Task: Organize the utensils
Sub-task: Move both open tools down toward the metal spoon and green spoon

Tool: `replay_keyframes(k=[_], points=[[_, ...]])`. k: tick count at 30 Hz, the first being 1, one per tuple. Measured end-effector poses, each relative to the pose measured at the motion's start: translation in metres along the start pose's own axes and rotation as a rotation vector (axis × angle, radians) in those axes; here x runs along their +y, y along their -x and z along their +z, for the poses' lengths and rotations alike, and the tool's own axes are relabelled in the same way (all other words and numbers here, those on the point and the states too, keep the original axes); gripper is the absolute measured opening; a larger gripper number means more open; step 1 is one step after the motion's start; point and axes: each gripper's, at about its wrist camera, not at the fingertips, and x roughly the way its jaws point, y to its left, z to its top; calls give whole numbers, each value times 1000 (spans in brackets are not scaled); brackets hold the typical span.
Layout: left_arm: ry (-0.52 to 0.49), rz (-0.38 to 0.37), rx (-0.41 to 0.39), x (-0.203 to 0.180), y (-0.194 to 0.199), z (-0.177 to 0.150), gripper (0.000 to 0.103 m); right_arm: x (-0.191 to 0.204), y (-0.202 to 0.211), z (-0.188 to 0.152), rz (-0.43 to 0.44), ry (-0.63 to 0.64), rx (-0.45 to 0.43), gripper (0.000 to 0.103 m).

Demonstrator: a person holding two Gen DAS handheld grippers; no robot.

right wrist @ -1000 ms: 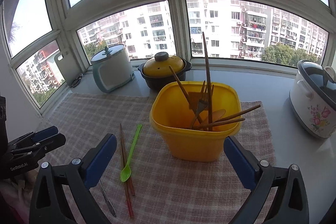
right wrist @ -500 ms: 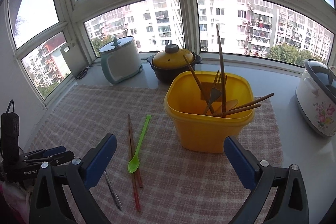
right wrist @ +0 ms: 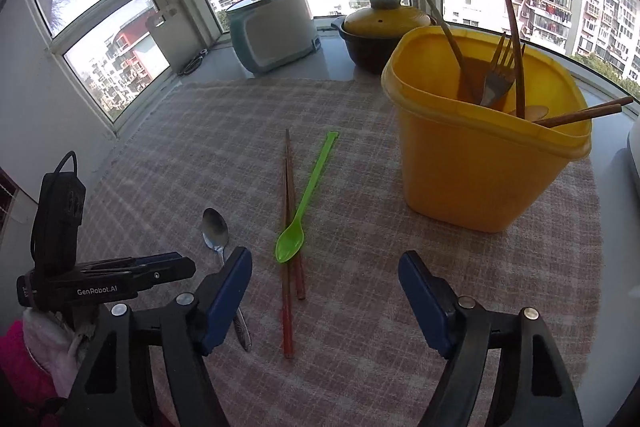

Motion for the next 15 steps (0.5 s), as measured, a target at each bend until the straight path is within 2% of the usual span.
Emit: replay_keyframes(k=[3, 8, 15], points=[[-16, 24, 5, -2, -7, -3, 49, 2, -12, -5, 27, 0, 49, 68], [-13, 41, 5, -4, -12, 1, 49, 6, -27, -14, 56, 17, 118, 49], [-2, 47, -8, -2, -18, 16, 49, 9, -42, 1, 76, 5, 139, 42]])
